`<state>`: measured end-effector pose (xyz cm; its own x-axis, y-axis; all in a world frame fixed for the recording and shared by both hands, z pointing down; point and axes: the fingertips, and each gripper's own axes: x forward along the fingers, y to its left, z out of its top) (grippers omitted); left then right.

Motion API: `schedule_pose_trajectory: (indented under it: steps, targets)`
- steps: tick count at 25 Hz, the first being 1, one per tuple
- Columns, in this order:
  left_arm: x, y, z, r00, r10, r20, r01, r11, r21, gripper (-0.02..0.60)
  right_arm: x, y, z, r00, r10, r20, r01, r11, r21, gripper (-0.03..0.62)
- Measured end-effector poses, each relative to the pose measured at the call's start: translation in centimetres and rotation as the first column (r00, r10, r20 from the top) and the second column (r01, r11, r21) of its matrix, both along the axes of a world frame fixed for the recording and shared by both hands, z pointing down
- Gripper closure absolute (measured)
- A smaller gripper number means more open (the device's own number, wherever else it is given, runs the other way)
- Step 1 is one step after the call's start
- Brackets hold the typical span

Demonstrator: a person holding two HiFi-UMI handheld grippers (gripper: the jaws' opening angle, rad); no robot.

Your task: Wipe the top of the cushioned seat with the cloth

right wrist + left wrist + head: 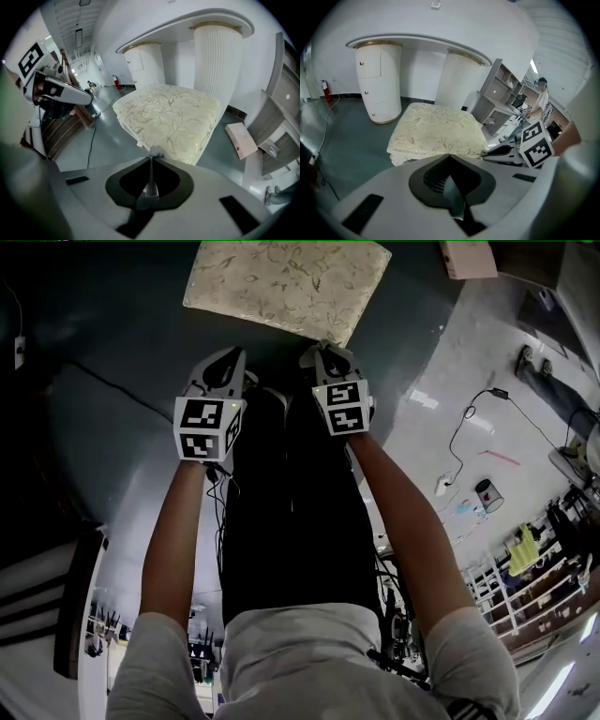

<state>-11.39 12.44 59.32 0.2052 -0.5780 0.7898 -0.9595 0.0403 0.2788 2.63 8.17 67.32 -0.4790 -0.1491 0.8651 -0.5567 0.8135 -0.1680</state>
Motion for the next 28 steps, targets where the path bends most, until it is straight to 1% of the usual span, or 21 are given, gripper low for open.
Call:
schedule_pose_trajectory:
  steps: [6, 9, 12, 19, 28]
  targets:
    - [-2.8, 2.2, 0.9, 0.998, -0.062, 0.001, 0.062, 0.998, -0.012, 0.568, -1.4, 0.2, 0.8, 0.999, -0.007, -0.037, 0.008, 1.0, 0.011, 0.576]
    - [-3.7, 3.1, 1.2, 0.996, -0.092, -0.002, 0.092, 0.996, -0.014, 0.568, -1.7, 0.4, 1.3, 0.999, -0.021, -0.05, 0.023, 1.0, 0.021, 0.576]
    - [-4.4, 3.8, 1.3, 0.993, -0.118, -0.01, 0.118, 0.993, -0.012, 0.568, -1.9, 0.5, 1.4, 0.997, -0.013, -0.071, 0.015, 1.0, 0.018, 0.576]
    - [-6.3, 5.3, 1.5, 0.988, -0.152, -0.02, 0.152, 0.988, -0.015, 0.568, -4.1, 0.8, 1.3, 0.997, -0.024, -0.072, 0.026, 0.999, 0.02, 0.576]
    - [-9.3, 6.7, 1.8, 0.98, -0.2, -0.021, 0.2, 0.98, -0.019, 0.568, -7.4, 1.4, 1.2, 0.996, -0.066, -0.068, 0.068, 0.998, 0.02, 0.576]
